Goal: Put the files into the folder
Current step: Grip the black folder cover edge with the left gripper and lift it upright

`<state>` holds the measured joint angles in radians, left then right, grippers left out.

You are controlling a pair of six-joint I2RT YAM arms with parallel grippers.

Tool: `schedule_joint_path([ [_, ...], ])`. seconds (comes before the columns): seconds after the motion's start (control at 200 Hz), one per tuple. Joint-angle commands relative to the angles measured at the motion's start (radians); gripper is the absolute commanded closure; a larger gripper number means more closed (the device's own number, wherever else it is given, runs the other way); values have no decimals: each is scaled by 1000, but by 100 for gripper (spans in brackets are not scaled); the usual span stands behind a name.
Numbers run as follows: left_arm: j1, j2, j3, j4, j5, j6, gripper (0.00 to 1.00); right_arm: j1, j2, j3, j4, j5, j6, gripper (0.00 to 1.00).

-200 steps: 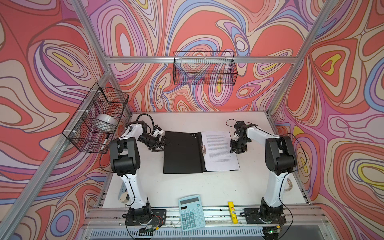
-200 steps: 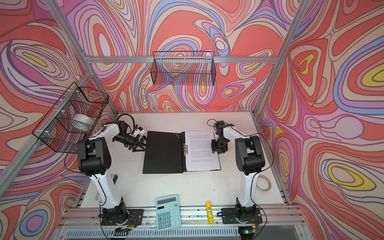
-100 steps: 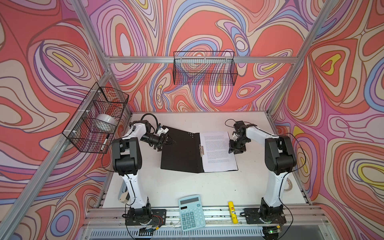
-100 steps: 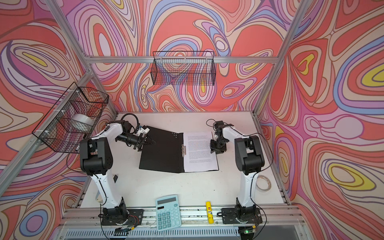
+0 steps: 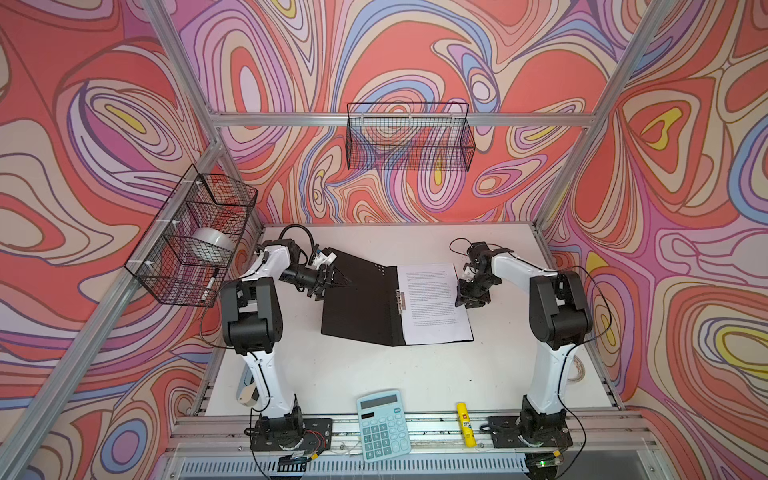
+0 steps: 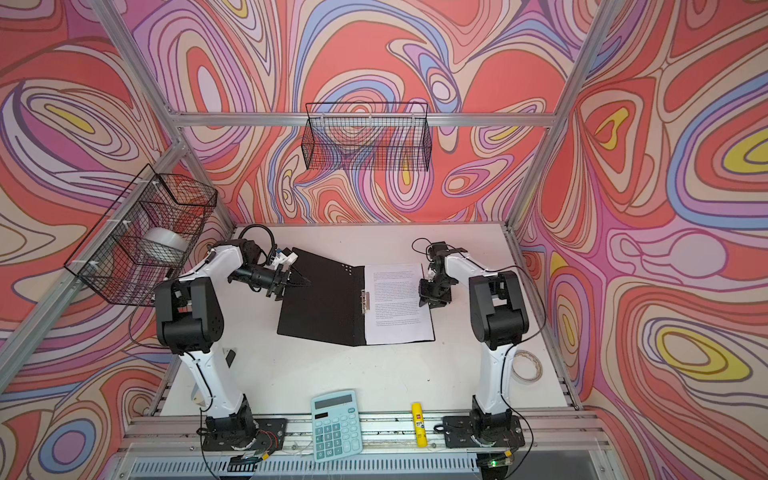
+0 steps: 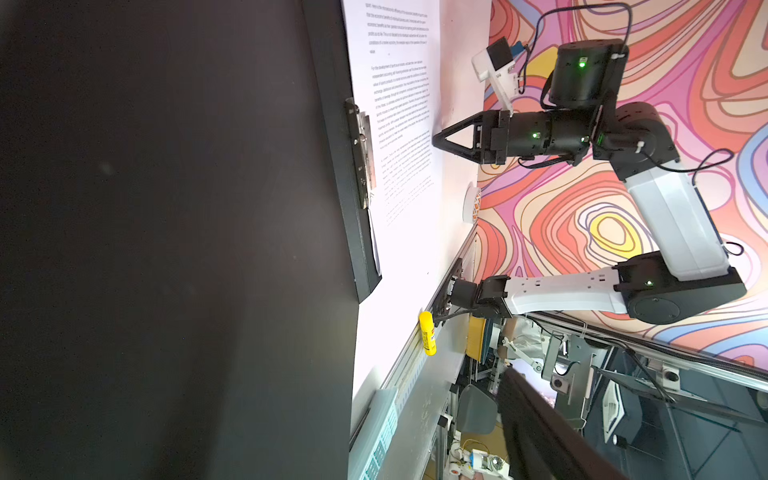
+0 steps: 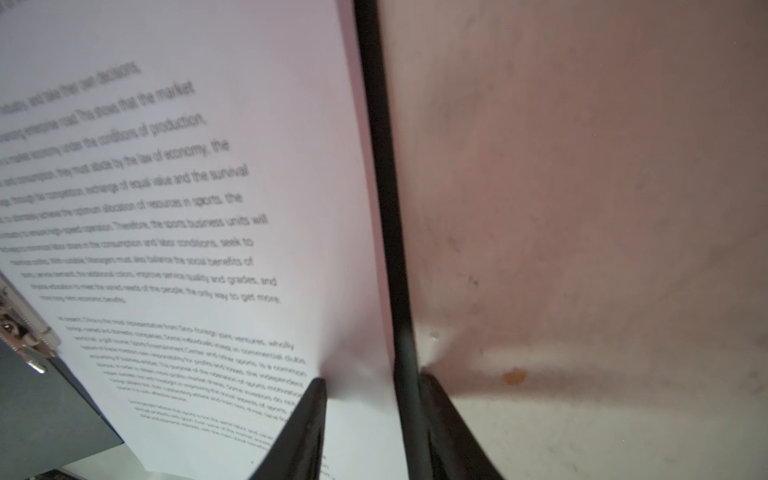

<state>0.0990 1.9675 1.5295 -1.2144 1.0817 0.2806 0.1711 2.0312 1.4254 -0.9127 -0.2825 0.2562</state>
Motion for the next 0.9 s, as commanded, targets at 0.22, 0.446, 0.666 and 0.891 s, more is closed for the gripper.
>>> schedule_joint_path([
  [0.22,-3,-104,68,-91,41,66,14,58,116,-25,12,-25,17,60],
  [0.446,-27,-116,76,-93,41,64,14,97,121,-10,19,-33,34,60],
  [0.666,-46,-127,98,-86,40,52,13,149,131,13,22,-51,62,60],
  [0.891,-58,-122,114,-72,17,29,13,203,154,26,49,-73,99,60],
])
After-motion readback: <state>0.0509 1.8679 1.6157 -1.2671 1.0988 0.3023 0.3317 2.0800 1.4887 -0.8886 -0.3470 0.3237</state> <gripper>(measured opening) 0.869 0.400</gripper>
